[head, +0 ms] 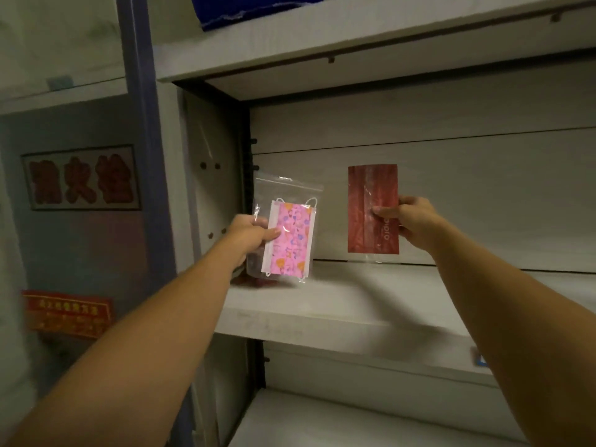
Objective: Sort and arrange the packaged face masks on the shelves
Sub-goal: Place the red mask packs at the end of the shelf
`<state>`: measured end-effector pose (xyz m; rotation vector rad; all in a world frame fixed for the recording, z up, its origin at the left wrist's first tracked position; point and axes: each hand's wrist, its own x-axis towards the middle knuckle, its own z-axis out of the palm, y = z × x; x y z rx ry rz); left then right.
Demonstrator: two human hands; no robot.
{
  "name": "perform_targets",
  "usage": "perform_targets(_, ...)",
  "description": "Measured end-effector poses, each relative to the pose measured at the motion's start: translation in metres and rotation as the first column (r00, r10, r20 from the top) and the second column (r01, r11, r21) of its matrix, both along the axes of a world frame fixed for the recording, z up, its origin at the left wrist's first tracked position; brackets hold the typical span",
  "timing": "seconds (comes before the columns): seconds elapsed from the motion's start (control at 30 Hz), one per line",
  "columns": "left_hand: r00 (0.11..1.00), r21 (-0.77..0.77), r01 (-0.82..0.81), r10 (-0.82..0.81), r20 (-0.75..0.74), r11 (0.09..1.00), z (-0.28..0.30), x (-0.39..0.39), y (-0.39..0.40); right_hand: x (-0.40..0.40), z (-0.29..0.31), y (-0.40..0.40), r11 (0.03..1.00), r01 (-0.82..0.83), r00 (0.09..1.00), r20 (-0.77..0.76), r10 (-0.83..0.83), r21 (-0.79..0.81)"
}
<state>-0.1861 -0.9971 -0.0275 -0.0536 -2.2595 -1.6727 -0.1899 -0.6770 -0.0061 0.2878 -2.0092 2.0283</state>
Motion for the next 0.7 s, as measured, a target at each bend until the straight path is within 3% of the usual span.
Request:
perform_targets(0.27, 0.984, -0.134, 0.143, -0.127, 0.122, 0.981, -0.031, -0.050, 0.055, -0.009, 0.007, 0.037, 0.995, 0.091, 0.996, -0.022, -0.090, 0.035)
perform_targets(0.4, 0.979, -0.251, 0.150, -0.109, 0.174, 0.956, -0.043, -0.068, 0.066, -0.016, 0.007, 0.048, 0.992, 0.124, 0.992, -0.030, -0.123, 0.028)
perform_targets(0.53, 0.970, -0.457, 0.148, -0.040, 0.238, 0.877, -0.051, -0.078, 0.066, -0.024, 0.004, 0.052, 0.992, 0.125, 0.992, -0.026, -0.125, 0.012)
perform_targets(0.7, 0.970, -0.591, 0.100, 0.055, 0.238, 0.800, -0.052, -0.071, 0.067, -0.034, -0.001, 0.042, 0.994, 0.106, 0.994, -0.013, -0.106, 0.012)
